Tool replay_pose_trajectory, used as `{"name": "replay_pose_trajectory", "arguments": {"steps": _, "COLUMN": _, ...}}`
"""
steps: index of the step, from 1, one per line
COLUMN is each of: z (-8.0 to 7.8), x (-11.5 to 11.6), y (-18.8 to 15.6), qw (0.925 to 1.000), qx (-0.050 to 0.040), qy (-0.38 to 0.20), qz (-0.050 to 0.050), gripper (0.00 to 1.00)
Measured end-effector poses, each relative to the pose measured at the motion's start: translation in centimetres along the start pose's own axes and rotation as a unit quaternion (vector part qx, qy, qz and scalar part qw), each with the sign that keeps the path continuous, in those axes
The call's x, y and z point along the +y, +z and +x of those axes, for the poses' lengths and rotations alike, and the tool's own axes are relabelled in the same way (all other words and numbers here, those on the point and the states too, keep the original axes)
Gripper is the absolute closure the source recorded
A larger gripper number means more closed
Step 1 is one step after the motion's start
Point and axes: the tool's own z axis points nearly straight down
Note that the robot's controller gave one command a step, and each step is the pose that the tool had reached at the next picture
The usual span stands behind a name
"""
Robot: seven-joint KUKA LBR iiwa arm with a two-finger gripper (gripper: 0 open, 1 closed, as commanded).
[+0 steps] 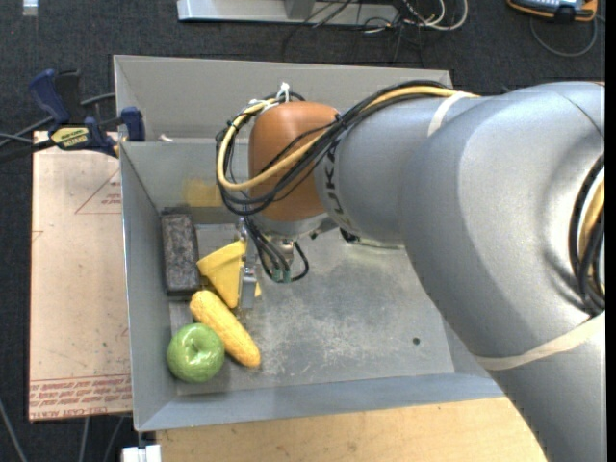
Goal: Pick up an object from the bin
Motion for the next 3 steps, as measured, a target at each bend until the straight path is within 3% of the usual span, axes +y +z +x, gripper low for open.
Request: {"name": "replay_pose_trajectory", "arguments": {"steps": 3, "z": 0.0, "x": 0.0, "y": 0.0, "qw": 1.0, "qx": -0.0001, "qy": 0.0, "qz": 0.0, "gripper": 1.0}}
